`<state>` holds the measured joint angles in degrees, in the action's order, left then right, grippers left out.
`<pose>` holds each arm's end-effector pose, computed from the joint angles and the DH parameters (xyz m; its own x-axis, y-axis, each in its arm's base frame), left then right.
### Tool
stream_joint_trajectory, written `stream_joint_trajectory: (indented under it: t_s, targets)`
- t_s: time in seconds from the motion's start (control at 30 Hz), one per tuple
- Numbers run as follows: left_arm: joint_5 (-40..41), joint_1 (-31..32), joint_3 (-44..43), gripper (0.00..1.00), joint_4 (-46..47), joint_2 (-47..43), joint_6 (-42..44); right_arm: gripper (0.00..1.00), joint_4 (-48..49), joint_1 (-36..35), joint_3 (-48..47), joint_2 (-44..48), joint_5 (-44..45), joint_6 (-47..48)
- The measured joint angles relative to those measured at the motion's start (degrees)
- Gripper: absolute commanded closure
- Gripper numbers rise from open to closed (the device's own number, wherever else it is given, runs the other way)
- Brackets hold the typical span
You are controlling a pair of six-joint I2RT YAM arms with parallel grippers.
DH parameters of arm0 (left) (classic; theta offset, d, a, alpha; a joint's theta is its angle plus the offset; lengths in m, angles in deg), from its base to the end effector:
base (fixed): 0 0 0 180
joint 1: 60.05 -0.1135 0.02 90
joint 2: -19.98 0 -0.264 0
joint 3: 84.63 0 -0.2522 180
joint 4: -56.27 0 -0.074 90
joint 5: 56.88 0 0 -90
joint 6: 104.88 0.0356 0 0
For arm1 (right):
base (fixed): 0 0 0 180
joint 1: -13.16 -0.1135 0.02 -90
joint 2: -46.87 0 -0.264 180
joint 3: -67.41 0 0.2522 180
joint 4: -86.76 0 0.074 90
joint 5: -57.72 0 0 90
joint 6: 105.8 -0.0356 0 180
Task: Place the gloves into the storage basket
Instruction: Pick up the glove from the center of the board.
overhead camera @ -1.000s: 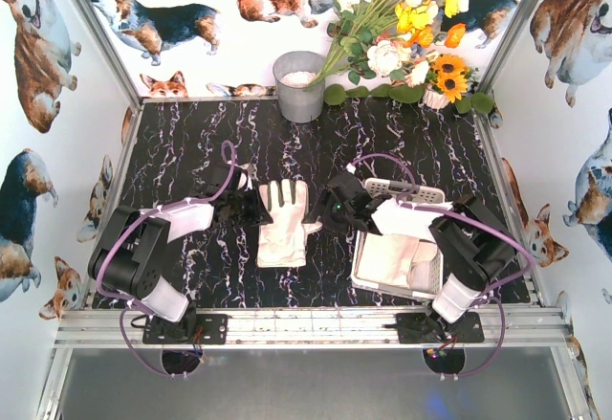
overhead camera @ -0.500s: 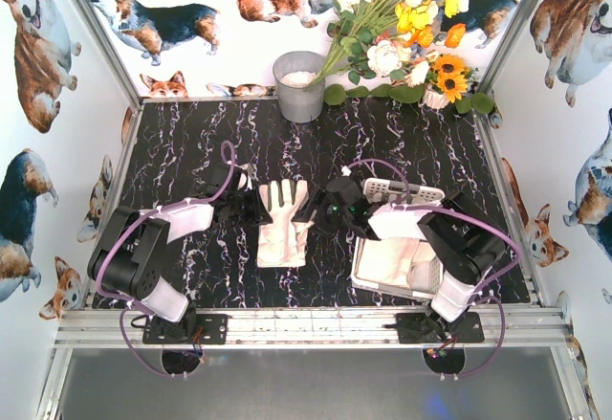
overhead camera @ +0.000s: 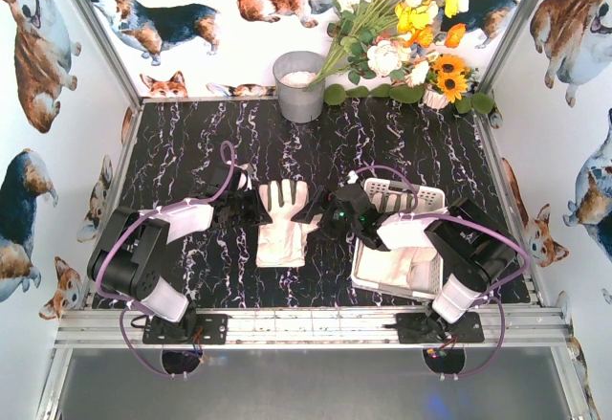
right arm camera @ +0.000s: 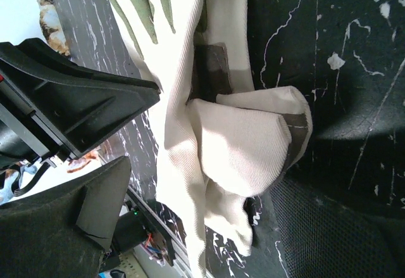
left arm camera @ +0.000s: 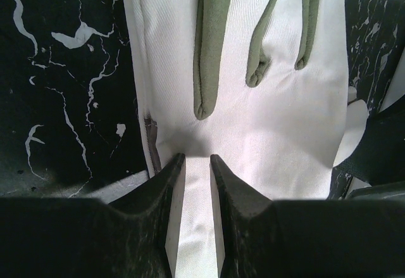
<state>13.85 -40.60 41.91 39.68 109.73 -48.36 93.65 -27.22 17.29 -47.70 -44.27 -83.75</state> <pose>0.2668 -0.1067 0.1424 -0.9041 -0.2330 -0.3582 0.0040 0.8336 -0.5524 0.2293 0.2047 0.1337 -0.8780 0.4435 -0.1802 0.1454 0.6057 0.7823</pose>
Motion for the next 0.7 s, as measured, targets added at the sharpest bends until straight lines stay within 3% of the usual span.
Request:
stream_joint_trajectory:
  t_s: [0.27,0.37,0.47,0.6,0.7]
  targets:
    - [-0.04,0.0,0.02,0.82,0.04,-0.02,-0.02,0.18,1.68,-0.52,-2.08,-3.1,-1.01,-0.13]
    - [0.02,-0.02,0.13,0.82,0.02,-0.22,-0.02,0.28,2.08,-1.25,-3.43,-4.63,-1.05,-0.04]
    - [0.22,-0.02,0.33,0.82,-0.02,-0.5,0.0,0.47,2.08,-1.7,-3.74,-5.44,-1.03,0.17]
    - [0.61,-0.02,1.16,0.8,-0.15,-1.66,0.04,0.8,0.17,-1.9,-3.72,-5.92,-0.59,1.05]
    - [0.68,0.0,2.58,0.75,-0.7,-3.82,0.02,0.98,-1.84,-2.01,-3.74,-5.99,-0.59,2.03]
